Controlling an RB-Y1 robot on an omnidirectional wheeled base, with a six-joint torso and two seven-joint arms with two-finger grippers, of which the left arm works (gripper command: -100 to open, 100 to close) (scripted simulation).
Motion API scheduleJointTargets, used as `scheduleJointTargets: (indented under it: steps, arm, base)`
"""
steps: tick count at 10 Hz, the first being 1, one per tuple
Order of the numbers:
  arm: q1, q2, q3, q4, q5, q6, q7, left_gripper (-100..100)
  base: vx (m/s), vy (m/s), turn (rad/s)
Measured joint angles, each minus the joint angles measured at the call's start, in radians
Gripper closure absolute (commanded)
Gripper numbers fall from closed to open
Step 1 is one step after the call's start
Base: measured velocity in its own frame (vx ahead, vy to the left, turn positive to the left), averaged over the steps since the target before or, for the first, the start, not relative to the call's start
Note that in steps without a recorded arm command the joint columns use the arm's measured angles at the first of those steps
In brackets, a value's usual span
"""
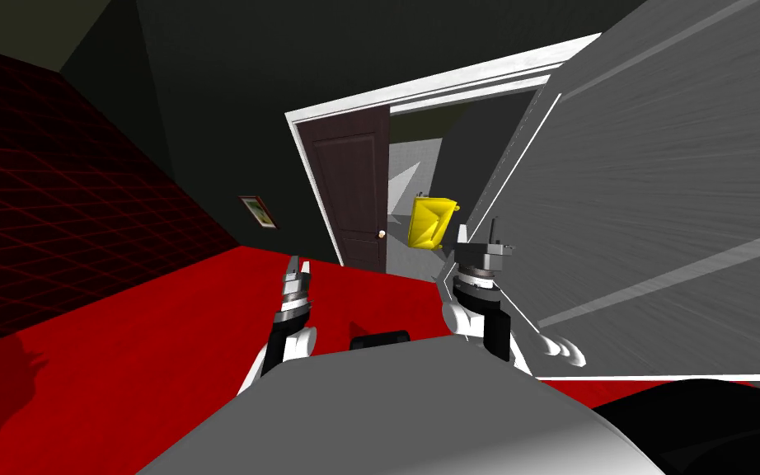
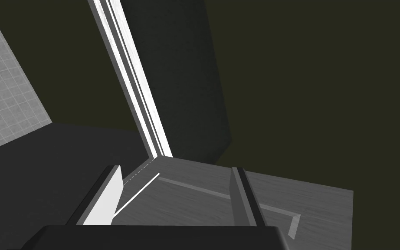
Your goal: Pull the door open
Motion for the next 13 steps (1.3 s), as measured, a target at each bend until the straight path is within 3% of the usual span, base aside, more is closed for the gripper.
scheduleJointTargets:
  steps: [4,6,11,13]
  arm:
    - [-0.024,0.016,0.016,0.094,-0.028,-0.017,-0.104,-100]
    - [-0.050,0.028,0.031,0.166,-0.040,-0.034,-0.156,-100]
    - [-0.081,0.045,0.055,0.298,-0.077,-0.061,-0.295,-100]
    - [-0.090,0.044,0.059,0.334,-0.091,-0.068,-0.342,-100]
  base:
    - [0.108,-0.049,-0.099]
    - [0.101,-0.048,-0.110]
    - [0.114,-0.049,-0.104]
    - [0.069,-0.033,-0.056]
